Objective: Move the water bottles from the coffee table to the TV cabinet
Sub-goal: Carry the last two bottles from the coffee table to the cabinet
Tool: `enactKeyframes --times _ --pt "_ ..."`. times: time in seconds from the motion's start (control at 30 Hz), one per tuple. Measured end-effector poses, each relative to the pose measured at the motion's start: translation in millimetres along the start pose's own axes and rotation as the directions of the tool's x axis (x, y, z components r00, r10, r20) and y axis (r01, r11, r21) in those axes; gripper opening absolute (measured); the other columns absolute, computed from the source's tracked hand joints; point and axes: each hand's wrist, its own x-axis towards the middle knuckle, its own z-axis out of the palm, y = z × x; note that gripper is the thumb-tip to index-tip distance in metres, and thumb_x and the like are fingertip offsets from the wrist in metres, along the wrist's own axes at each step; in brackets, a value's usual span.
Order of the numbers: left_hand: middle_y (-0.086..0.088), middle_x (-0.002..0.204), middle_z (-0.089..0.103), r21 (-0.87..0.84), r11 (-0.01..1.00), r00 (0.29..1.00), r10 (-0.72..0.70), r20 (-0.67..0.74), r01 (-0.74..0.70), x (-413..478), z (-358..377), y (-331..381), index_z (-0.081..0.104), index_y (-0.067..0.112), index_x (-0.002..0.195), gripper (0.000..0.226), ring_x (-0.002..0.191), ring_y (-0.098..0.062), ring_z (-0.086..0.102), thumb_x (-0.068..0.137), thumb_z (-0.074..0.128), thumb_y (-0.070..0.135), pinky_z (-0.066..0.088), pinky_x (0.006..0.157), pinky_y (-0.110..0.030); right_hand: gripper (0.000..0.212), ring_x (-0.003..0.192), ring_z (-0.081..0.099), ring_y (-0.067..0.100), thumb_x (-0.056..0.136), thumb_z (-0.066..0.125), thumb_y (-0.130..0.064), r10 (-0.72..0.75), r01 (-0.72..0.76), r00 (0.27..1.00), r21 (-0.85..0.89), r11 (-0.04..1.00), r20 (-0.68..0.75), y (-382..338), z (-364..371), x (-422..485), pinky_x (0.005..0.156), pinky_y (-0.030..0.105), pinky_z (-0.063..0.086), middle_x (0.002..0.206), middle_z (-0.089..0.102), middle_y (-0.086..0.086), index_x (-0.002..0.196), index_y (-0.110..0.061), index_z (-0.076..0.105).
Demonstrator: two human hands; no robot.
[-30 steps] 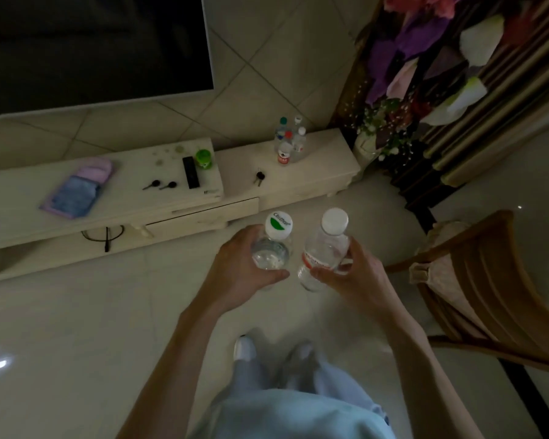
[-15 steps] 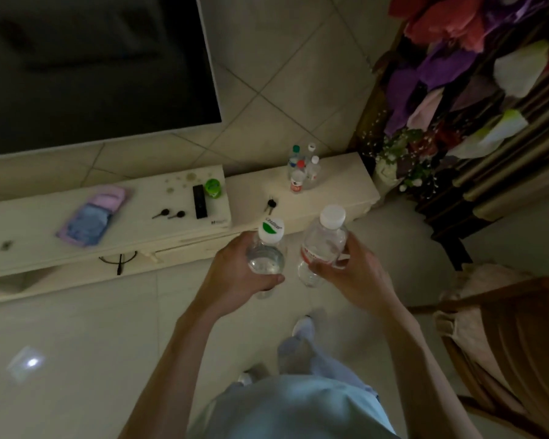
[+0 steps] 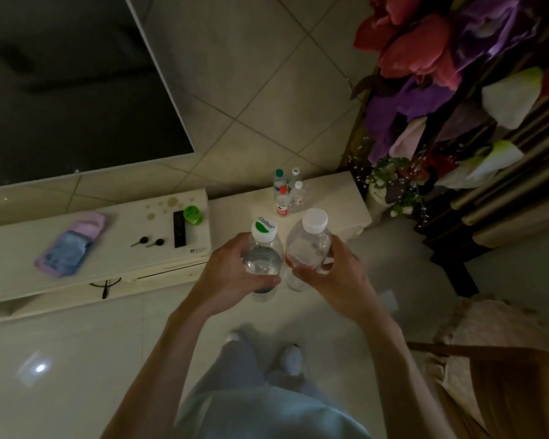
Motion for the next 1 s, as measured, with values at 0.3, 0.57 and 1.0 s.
enactKeyframes --times 0.3,0.57,1.0 --pt "0.012 0.104 0.066 -0.028 0.999 0.999 -0.024 0.036 0.025 64.7 2.8 6.0 0.056 0.028 0.118 0.067 0.095 -0.005 0.062 0.059 0.087 0.032 0.049 0.079 -0.023 0.065 0.104 0.061 0.008 0.069 0.082 -0.043 0.065 -0.065 0.997 0.003 0.998 0.033 10.8 -8.9 54.2 0.09 0.032 0.053 0.117 0.063 -0.011 0.125 -0.032 0.051" --pt "0.011 0.101 0.065 -0.136 0.988 0.997 -0.062 0.034 0.066 150.9 0.1 -6.1 0.056 0.025 0.112 0.062 0.094 -0.01 0.062 0.059 0.088 0.031 0.048 0.078 -0.023 0.066 0.103 0.061 0.009 0.067 0.083 -0.042 0.144 -0.135 0.986 -0.107 0.985 0.082 6.9 -12.0 141.8 0.09 0.031 0.053 0.117 0.06 -0.013 0.124 -0.033 0.05" --pt "0.002 0.12 0.062 -0.116 0.98 0.986 -0.153 0.06 0.16 269.6 -21.1 -39.3 0.051 0.021 0.127 0.074 0.107 -0.017 0.06 0.062 0.086 0.031 0.049 0.091 -0.033 0.063 0.091 0.05 -0.02 0.073 0.083 -0.032 0.125 -0.102 0.977 -0.133 0.986 0.173 -13.3 15.8 274.7 0.078 0.004 0.042 0.101 0.045 -0.037 0.117 -0.041 0.039"
